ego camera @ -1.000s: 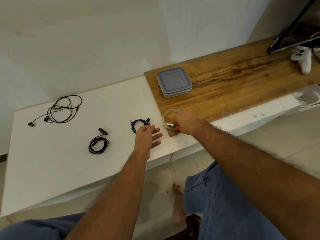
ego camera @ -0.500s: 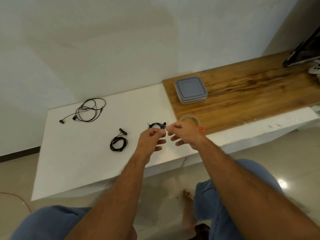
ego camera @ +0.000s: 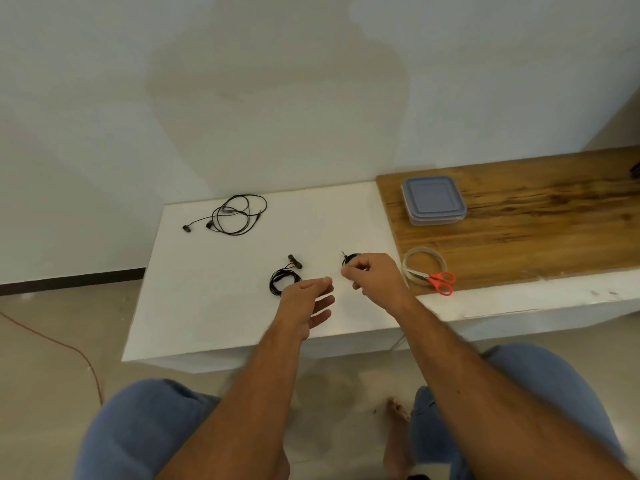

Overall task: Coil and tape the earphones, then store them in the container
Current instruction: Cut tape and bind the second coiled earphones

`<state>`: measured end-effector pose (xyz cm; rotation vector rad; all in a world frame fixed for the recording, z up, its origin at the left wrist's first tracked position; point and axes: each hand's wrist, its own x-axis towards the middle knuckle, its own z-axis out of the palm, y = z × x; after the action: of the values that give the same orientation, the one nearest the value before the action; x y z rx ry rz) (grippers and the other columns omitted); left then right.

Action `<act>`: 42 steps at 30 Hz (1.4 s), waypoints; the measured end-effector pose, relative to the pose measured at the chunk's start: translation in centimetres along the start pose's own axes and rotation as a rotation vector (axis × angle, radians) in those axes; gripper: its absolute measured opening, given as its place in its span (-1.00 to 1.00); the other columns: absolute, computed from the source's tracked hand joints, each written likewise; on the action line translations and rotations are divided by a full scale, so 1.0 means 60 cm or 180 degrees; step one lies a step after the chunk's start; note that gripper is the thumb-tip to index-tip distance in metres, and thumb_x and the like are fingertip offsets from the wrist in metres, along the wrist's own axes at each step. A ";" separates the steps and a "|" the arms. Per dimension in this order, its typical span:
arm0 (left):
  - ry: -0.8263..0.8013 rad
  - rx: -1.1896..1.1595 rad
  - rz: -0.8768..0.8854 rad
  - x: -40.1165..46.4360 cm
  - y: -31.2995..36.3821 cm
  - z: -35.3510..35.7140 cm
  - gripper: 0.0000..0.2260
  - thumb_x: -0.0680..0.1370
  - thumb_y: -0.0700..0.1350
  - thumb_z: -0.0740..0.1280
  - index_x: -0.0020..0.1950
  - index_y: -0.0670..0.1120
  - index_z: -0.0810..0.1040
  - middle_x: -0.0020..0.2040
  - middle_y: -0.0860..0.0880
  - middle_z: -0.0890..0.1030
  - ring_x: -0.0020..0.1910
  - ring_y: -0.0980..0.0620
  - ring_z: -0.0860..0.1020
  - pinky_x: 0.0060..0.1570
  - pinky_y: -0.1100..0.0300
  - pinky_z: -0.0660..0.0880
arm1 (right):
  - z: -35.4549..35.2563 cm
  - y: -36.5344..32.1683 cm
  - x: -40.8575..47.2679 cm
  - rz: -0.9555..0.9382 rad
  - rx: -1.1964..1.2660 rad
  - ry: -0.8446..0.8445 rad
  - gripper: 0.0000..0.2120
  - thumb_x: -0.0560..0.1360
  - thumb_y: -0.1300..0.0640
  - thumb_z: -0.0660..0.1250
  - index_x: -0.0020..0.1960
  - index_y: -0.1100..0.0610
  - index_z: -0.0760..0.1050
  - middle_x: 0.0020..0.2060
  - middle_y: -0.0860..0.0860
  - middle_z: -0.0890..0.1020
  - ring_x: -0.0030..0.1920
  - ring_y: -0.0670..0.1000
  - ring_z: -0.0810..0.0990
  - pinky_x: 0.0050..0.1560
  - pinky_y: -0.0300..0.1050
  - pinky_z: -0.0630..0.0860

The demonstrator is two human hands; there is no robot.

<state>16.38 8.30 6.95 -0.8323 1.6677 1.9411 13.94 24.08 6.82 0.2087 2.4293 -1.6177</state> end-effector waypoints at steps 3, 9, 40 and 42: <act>0.0075 -0.0399 -0.0244 -0.001 0.001 -0.024 -0.85 0.50 -0.08 0.45 0.03 -0.10 0.64 -0.07 0.00 0.69 -0.14 0.06 0.64 -0.27 0.20 0.57 | 0.035 -0.015 -0.003 -0.0536 -0.0632 0.0191 -0.87 0.47 0.14 0.36 -0.21 0.13 0.65 -0.29 -0.12 0.66 -0.25 -0.12 0.59 -0.14 -0.19 0.53; -0.0013 -0.1300 -0.0566 0.009 0.000 -0.057 -0.84 0.51 -0.12 0.45 0.05 -0.14 0.64 -0.13 -0.01 0.69 -0.32 0.12 0.61 -0.42 0.29 0.52 | 0.098 -0.012 0.001 -0.0719 -0.0569 0.0592 -0.86 0.46 0.12 0.33 -0.25 0.07 0.61 -0.29 -0.11 0.65 -0.26 -0.09 0.59 -0.14 -0.08 0.55; 0.0706 0.5348 0.1734 0.203 0.012 -0.151 -0.78 0.64 -0.05 0.23 0.14 -0.10 0.60 0.09 -0.08 0.50 0.03 -0.08 0.50 -0.13 0.11 0.49 | 0.112 -0.008 0.078 -0.0959 -0.1549 -0.0168 -0.90 0.49 0.13 0.33 -0.15 0.06 0.62 -0.25 -0.20 0.57 -0.26 -0.11 0.54 -0.11 -0.23 0.42; 0.0796 0.5673 0.1792 0.197 0.010 -0.148 -0.84 0.61 -0.12 0.29 0.16 -0.05 0.59 0.06 -0.05 0.52 0.06 -0.06 0.48 -0.16 0.14 0.48 | 0.113 -0.008 0.077 -0.0941 -0.1532 -0.0178 -0.89 0.49 0.13 0.33 -0.14 0.06 0.62 -0.24 -0.21 0.56 -0.26 -0.11 0.54 -0.11 -0.24 0.42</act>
<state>8.87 -1.15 -1.62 0.1867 2.8795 -0.0794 10.01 17.65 3.54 -0.2812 2.8113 -1.0559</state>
